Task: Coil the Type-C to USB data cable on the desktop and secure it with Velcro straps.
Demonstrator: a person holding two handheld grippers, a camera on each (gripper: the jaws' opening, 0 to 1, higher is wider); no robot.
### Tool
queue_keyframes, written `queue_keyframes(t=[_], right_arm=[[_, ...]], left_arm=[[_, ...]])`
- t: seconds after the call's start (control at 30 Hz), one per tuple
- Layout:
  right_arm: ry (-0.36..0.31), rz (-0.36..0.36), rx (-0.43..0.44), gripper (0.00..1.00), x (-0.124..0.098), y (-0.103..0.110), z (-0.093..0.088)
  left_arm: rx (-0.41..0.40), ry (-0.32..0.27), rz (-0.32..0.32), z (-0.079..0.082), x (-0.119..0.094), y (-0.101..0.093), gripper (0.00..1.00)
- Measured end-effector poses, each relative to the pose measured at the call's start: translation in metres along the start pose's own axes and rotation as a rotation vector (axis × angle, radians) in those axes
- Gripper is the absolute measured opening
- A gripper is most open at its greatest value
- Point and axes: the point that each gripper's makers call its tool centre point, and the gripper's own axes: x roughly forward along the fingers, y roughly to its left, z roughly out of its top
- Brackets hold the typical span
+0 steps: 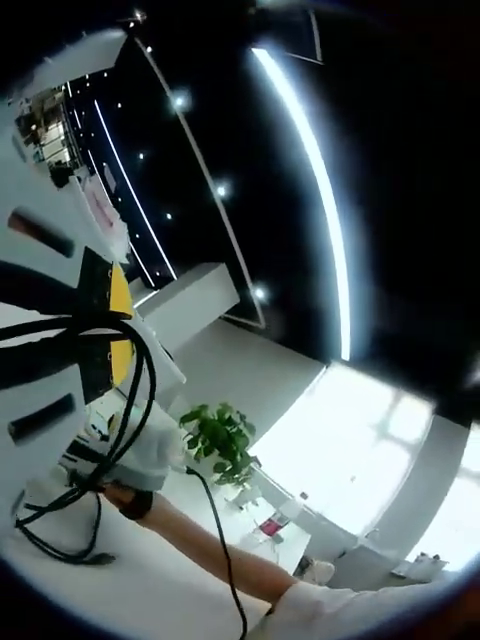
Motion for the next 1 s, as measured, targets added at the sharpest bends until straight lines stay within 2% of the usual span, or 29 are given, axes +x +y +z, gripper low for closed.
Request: queue_keyframes(t=[0.07, 0.17, 0.3, 0.37, 0.47, 0.5, 0.6, 0.67, 0.8, 0.83, 0.9, 0.93, 1.0], right_arm=[[0.000, 0.010, -0.014, 0.20, 0.001, 0.001, 0.003], [-0.052, 0.103, 0.014, 0.20, -0.001, 0.016, 0.013], [-0.138, 0.114, 0.121, 0.20, -0.008, 0.003, 0.026], [-0.138, 0.132, 0.191, 0.20, -0.010, -0.006, 0.027], [-0.081, 0.229, 0.196, 0.20, -0.007, 0.004, 0.023], [-0.066, 0.241, 0.188, 0.20, -0.006, 0.007, 0.022], [-0.003, 0.244, 0.115, 0.20, 0.003, 0.015, 0.016], [0.066, 0.255, 0.106, 0.19, 0.008, 0.020, 0.006], [0.149, 0.215, 0.074, 0.10, 0.017, 0.018, -0.010], [0.146, 0.222, 0.053, 0.04, 0.017, 0.020, -0.010], [0.129, 0.206, 0.041, 0.03, 0.012, 0.018, -0.010], [0.092, 0.195, 0.031, 0.03, 0.007, 0.013, -0.005], [0.008, 0.128, 0.075, 0.02, -0.001, -0.003, 0.007]], left_arm=[[0.003, -0.001, 0.008, 0.001, -0.002, 0.004, 0.07], [0.007, -0.019, 0.023, 0.006, -0.005, 0.010, 0.07], [-0.034, -0.069, 0.028, 0.018, -0.011, 0.018, 0.07], [-0.070, -0.096, 0.016, 0.023, -0.012, 0.019, 0.07], [-0.100, -0.126, -0.012, 0.029, -0.013, 0.016, 0.07], [-0.102, -0.131, -0.018, 0.030, -0.013, 0.015, 0.07], [-0.100, -0.141, -0.035, 0.032, -0.012, 0.010, 0.07], [-0.099, -0.143, -0.042, 0.032, -0.012, 0.008, 0.07], [-0.097, -0.148, -0.053, 0.032, -0.012, 0.005, 0.07], [-0.096, -0.147, -0.052, 0.032, -0.012, 0.005, 0.07], [-0.095, -0.138, -0.046, 0.029, -0.011, 0.005, 0.07], [-0.104, -0.132, -0.045, 0.027, -0.011, 0.006, 0.07], [-0.120, -0.117, -0.043, 0.021, -0.008, 0.006, 0.07]])
